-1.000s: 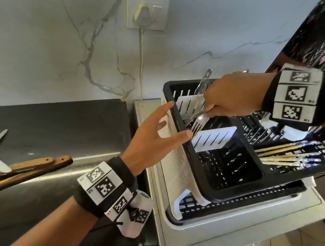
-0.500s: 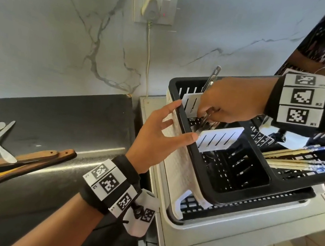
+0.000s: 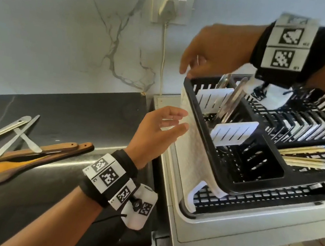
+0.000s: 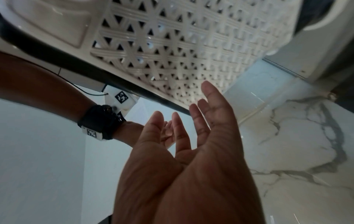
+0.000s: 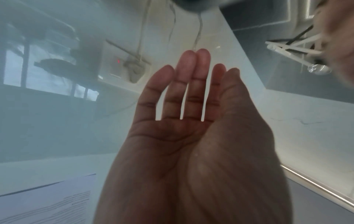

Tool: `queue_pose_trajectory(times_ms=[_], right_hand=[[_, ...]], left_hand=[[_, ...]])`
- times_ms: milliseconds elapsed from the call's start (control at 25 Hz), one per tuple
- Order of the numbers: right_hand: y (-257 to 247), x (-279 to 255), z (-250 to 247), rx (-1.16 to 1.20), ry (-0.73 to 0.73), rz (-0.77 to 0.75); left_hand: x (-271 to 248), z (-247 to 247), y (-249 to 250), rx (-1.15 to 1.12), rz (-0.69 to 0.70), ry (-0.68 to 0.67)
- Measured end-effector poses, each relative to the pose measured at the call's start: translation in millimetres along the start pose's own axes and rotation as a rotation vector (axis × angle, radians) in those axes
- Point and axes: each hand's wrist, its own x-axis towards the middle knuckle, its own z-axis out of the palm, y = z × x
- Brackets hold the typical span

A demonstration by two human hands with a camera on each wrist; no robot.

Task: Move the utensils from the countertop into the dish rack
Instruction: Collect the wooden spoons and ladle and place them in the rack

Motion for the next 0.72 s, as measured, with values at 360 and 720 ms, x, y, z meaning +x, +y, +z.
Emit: queue_pose_trajectory(times_ms=[360, 720], right_hand=[[-127, 170, -33, 0.060, 0.006, -0.207], [-293, 333, 96, 0.246, -0.161, -0.120]], left_hand=[[-101, -210, -80, 0.612, -0.026, 0.277], [-205, -410, -168, 0.920, -0.539, 0.374]])
